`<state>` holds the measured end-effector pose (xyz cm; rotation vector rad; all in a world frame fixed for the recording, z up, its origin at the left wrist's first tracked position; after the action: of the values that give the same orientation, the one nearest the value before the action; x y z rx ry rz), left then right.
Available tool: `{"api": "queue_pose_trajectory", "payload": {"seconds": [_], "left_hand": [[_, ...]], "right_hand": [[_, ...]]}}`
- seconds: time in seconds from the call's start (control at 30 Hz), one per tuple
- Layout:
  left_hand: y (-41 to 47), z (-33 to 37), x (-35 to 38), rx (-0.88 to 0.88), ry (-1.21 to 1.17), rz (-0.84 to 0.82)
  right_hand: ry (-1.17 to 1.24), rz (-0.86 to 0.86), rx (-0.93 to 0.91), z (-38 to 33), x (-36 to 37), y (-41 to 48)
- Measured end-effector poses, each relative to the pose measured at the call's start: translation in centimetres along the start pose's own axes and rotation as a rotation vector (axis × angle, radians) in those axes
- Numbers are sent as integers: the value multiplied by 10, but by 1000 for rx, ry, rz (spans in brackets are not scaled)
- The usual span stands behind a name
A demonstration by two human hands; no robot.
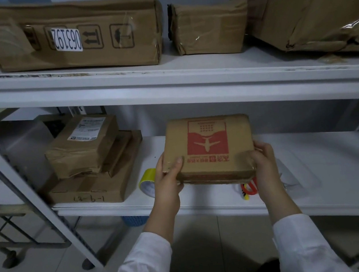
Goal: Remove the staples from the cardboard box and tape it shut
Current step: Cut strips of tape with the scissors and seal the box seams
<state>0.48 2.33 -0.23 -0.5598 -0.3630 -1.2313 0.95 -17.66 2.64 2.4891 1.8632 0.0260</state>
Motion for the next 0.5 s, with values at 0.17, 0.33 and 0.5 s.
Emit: {"api": "queue_pose_trajectory", "payload": {"seconds": [0.17,0.33,0.5], "left_hand": [[9,21,0,140,16,-180],[17,47,12,197,209,-342],[14,53,39,287,295,-105]], "right_hand": [[-38,63,210,12,-16,10],[-165,-58,110,11,-20,13],[36,-5,210,29,-10,5]]}}
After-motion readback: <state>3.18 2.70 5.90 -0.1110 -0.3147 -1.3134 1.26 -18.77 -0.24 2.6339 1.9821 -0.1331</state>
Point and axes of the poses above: each hand's wrist, its own y-axis towards the middle knuckle, its own x-axis out of the palm, z = x × y, the point moved 3 cm from there along y, towards the middle knuckle, and after that the axes turned 8 degrees about -y, right-handed, at the moved point
